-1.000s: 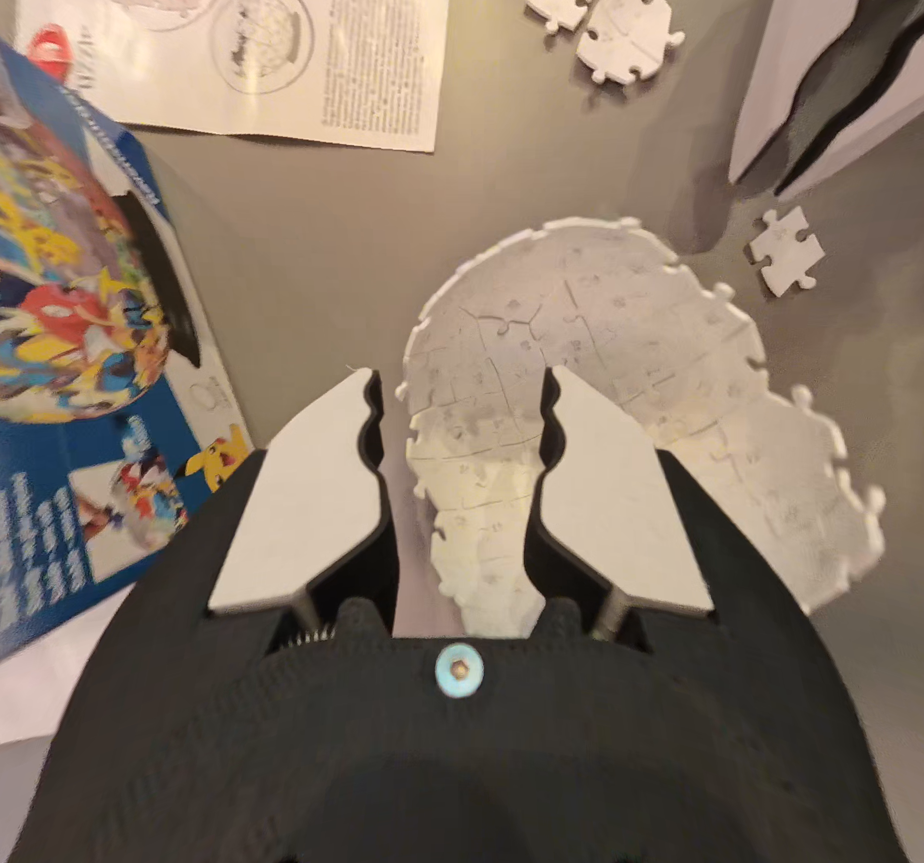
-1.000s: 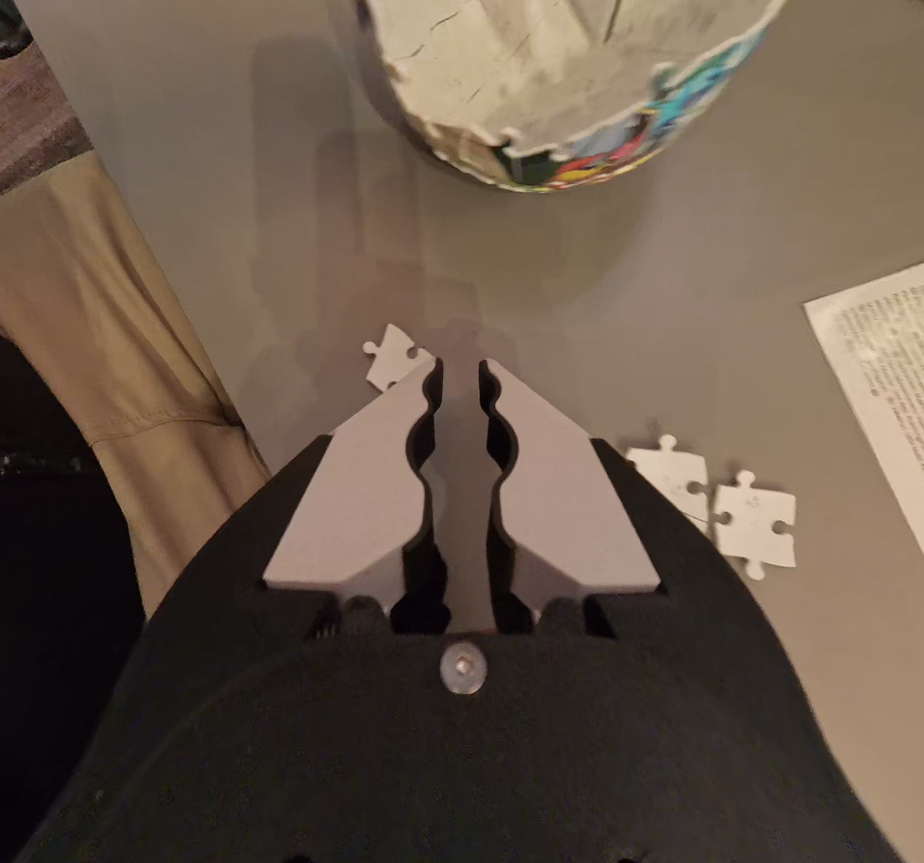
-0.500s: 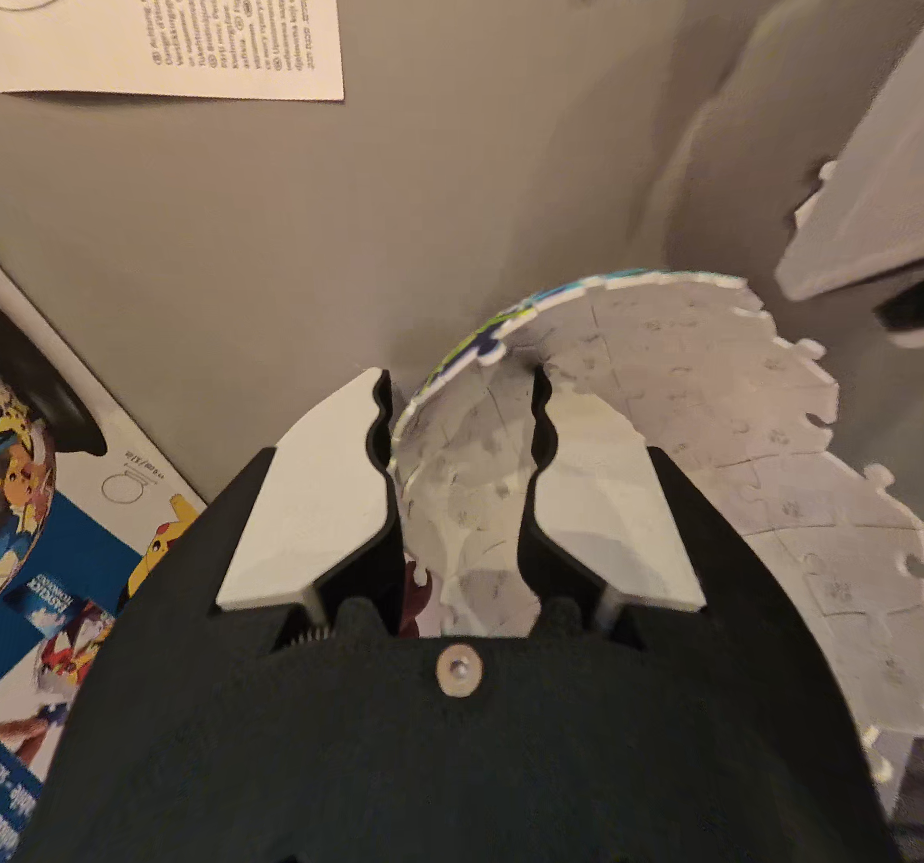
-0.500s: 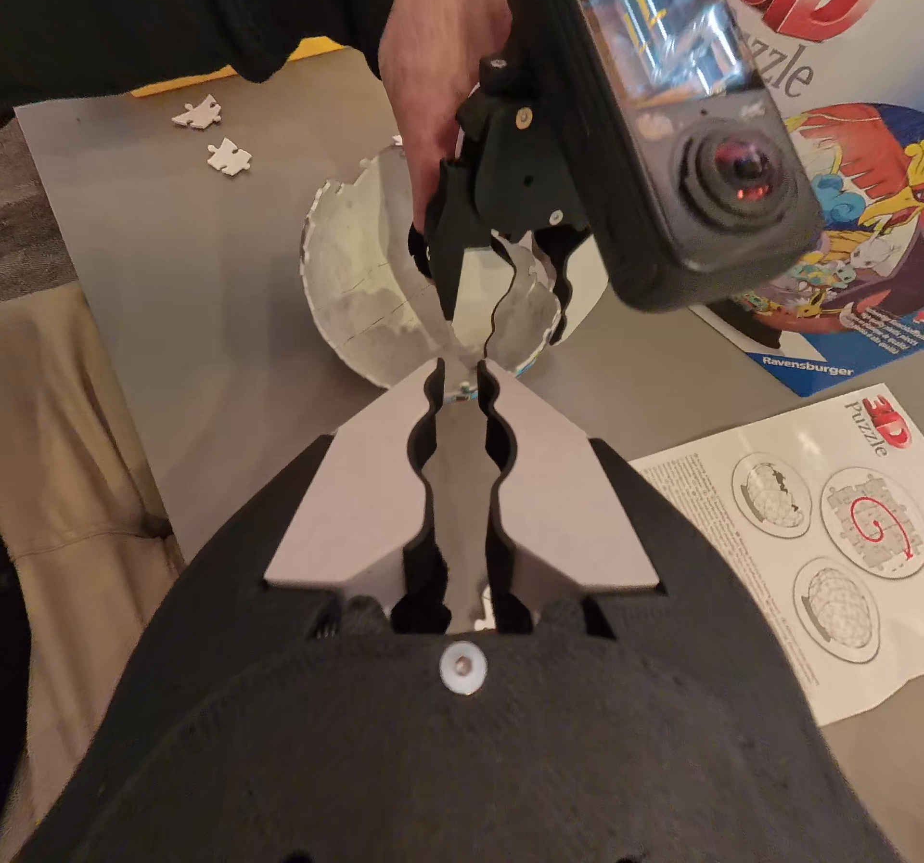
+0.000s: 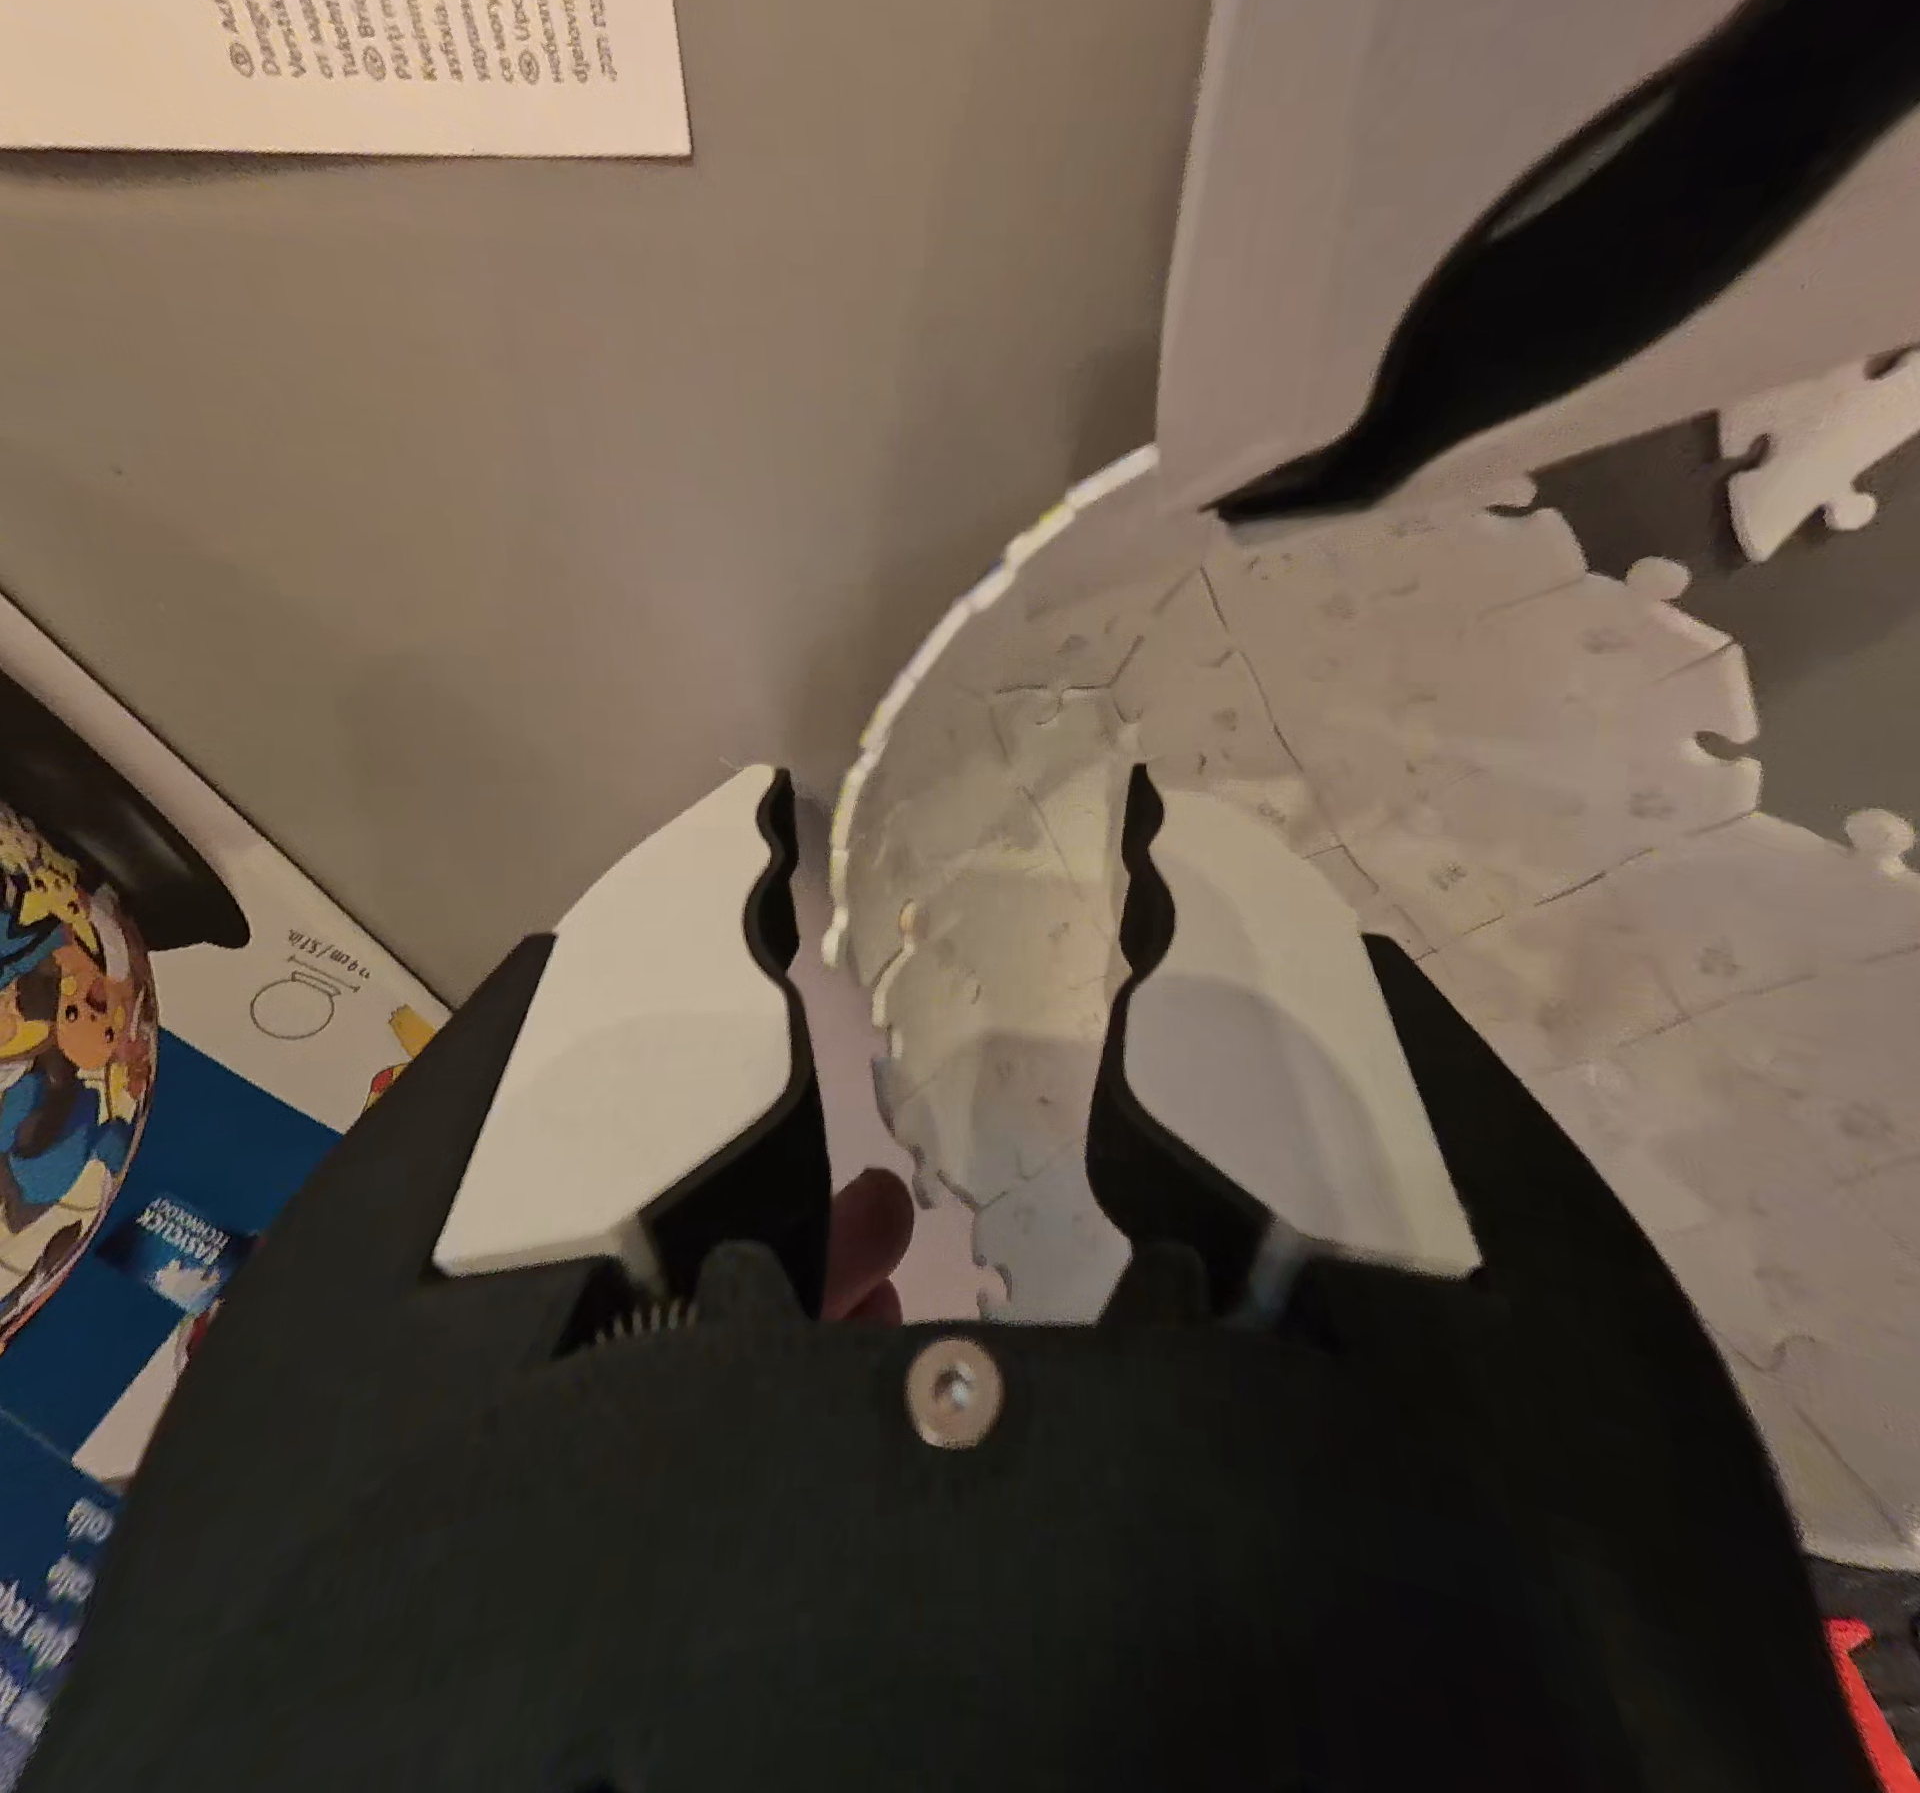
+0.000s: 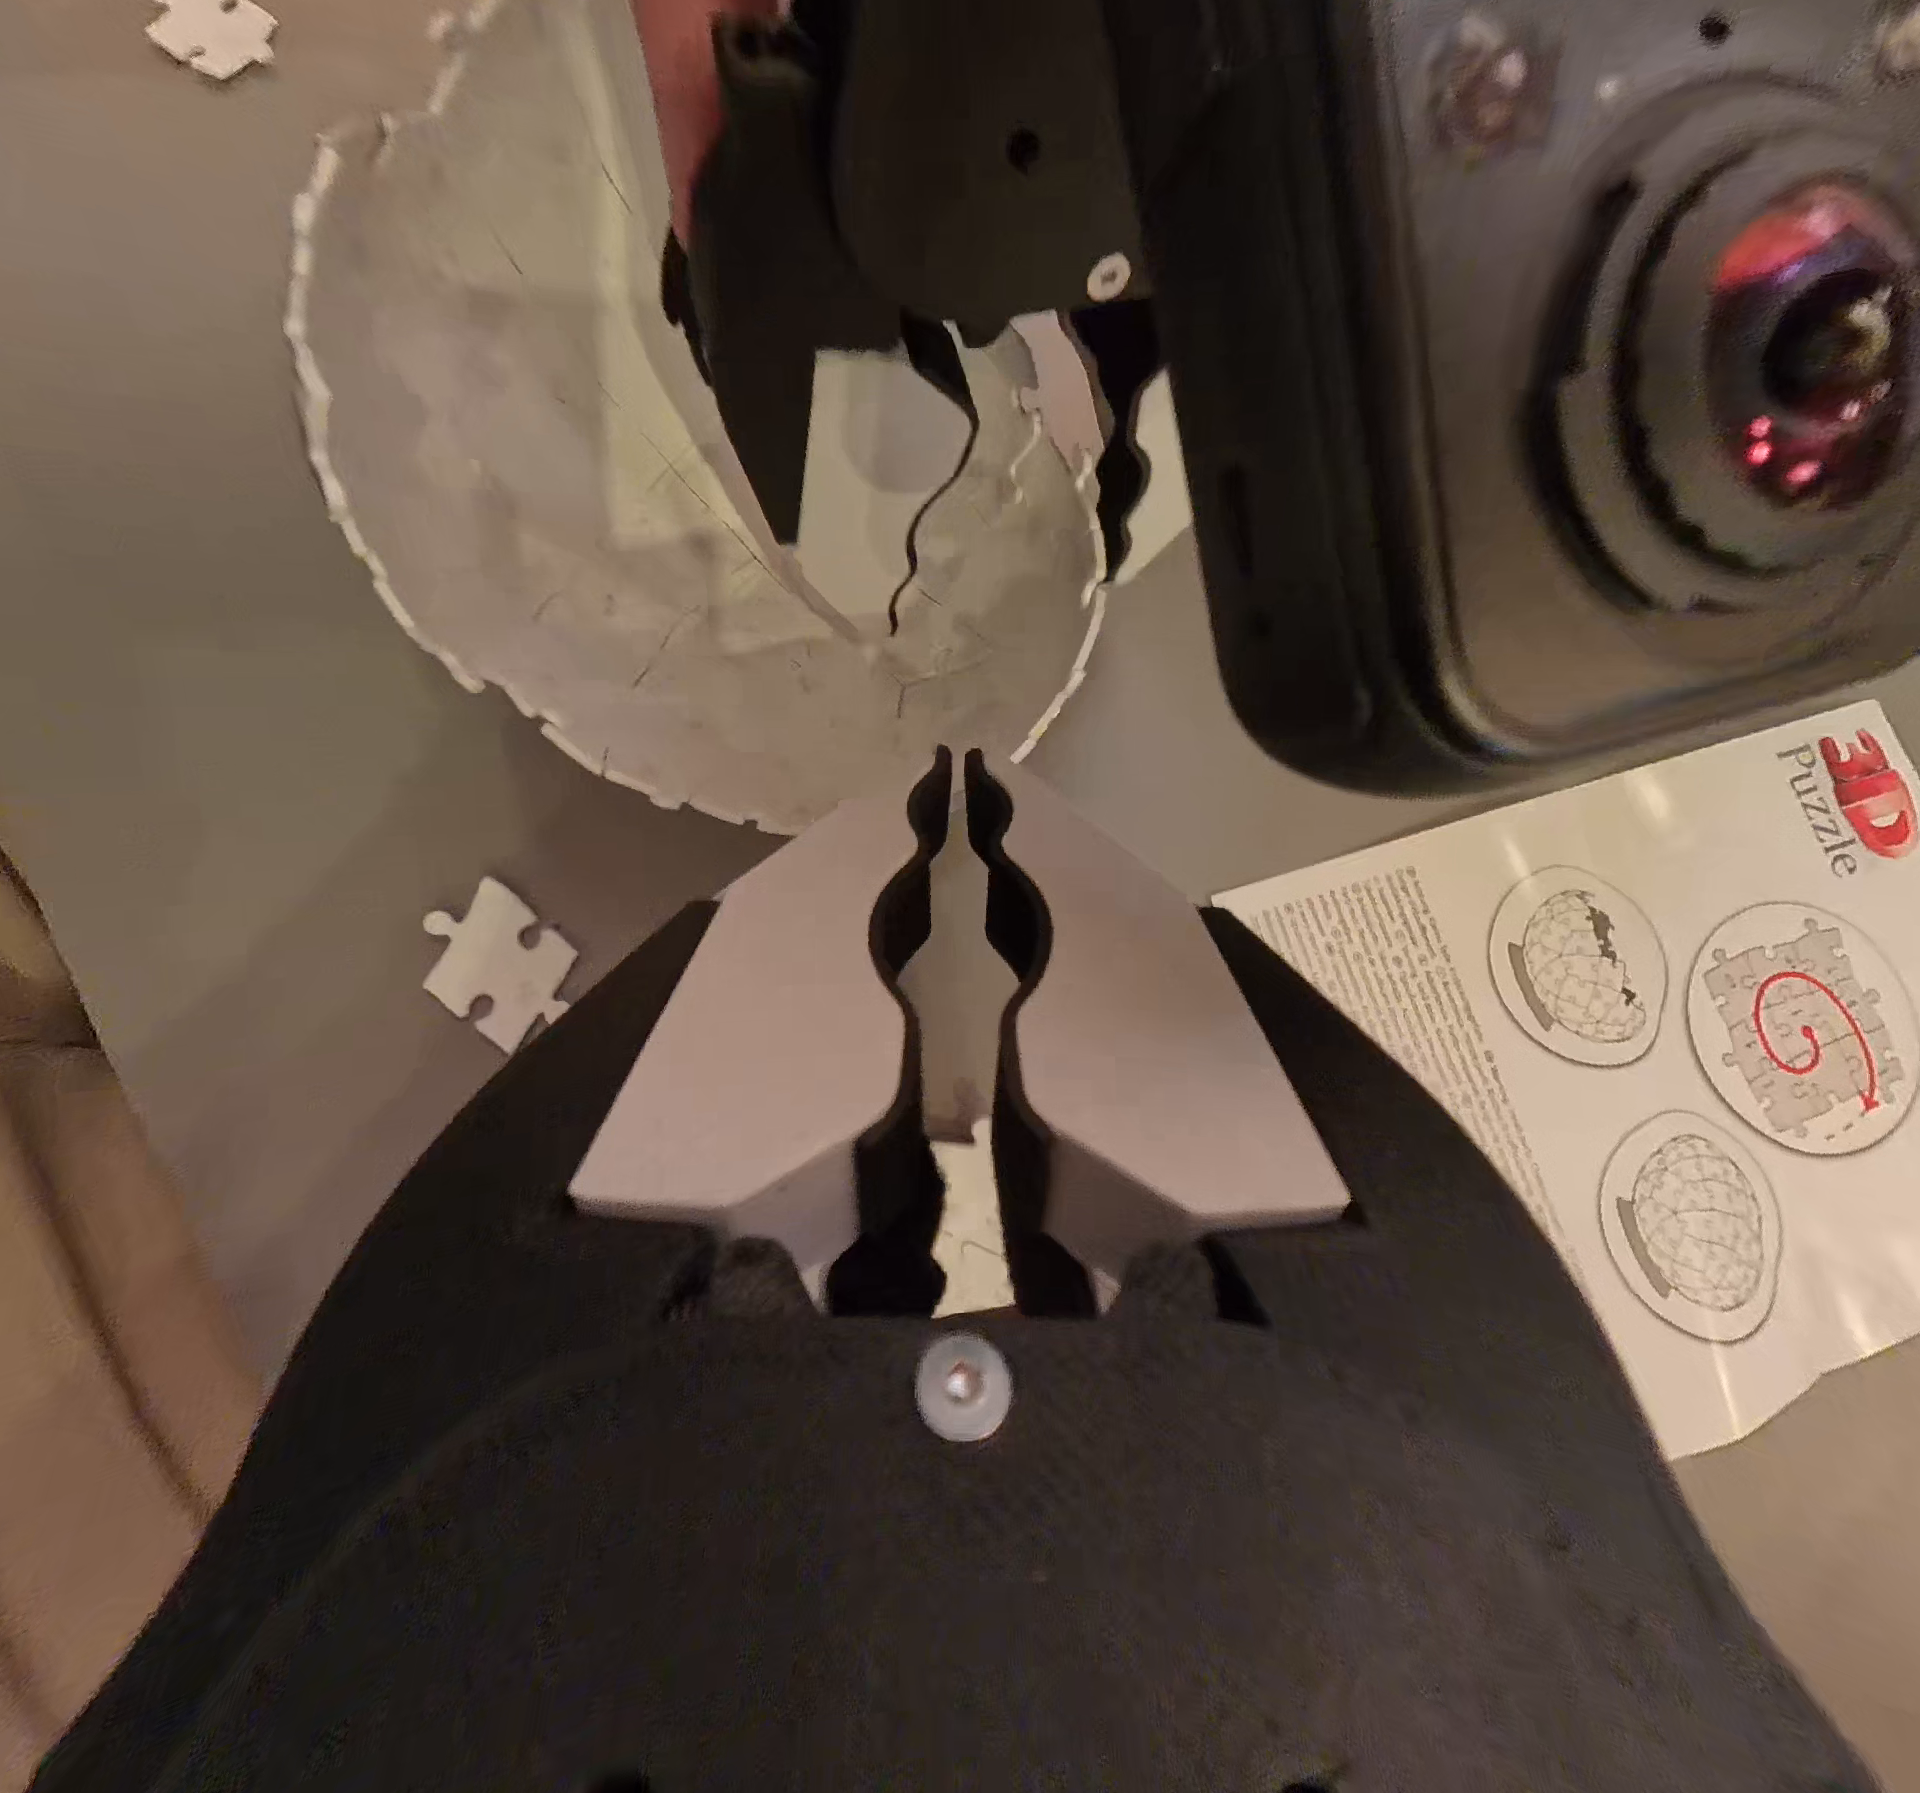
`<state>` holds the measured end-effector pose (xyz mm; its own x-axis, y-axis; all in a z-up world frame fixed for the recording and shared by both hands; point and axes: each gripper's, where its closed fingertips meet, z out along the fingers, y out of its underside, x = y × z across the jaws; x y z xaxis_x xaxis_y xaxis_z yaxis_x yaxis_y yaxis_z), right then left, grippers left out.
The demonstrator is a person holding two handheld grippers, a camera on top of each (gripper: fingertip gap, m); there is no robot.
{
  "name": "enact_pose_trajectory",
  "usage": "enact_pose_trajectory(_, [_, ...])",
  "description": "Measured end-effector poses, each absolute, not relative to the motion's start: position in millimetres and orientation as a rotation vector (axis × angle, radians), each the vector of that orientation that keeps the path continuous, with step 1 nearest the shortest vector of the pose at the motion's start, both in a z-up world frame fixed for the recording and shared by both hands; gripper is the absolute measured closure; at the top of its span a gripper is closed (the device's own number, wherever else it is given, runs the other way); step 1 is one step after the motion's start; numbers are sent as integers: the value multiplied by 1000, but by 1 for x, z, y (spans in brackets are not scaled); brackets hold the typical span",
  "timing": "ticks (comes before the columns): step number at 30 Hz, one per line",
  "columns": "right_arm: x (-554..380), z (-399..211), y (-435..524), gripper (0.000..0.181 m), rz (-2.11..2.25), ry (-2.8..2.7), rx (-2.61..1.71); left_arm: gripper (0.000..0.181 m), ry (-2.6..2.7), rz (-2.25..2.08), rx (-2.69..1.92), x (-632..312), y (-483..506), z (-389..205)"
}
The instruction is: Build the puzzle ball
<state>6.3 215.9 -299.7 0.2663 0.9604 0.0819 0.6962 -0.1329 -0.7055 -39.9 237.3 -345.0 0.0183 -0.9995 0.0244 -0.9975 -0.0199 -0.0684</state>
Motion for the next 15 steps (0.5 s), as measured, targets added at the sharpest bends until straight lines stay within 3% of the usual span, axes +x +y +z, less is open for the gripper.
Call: enact_pose_trajectory(15, [13,-325,215,181,640,-1460,-1997,113,1954,-41,-2352,-25,257,-319])
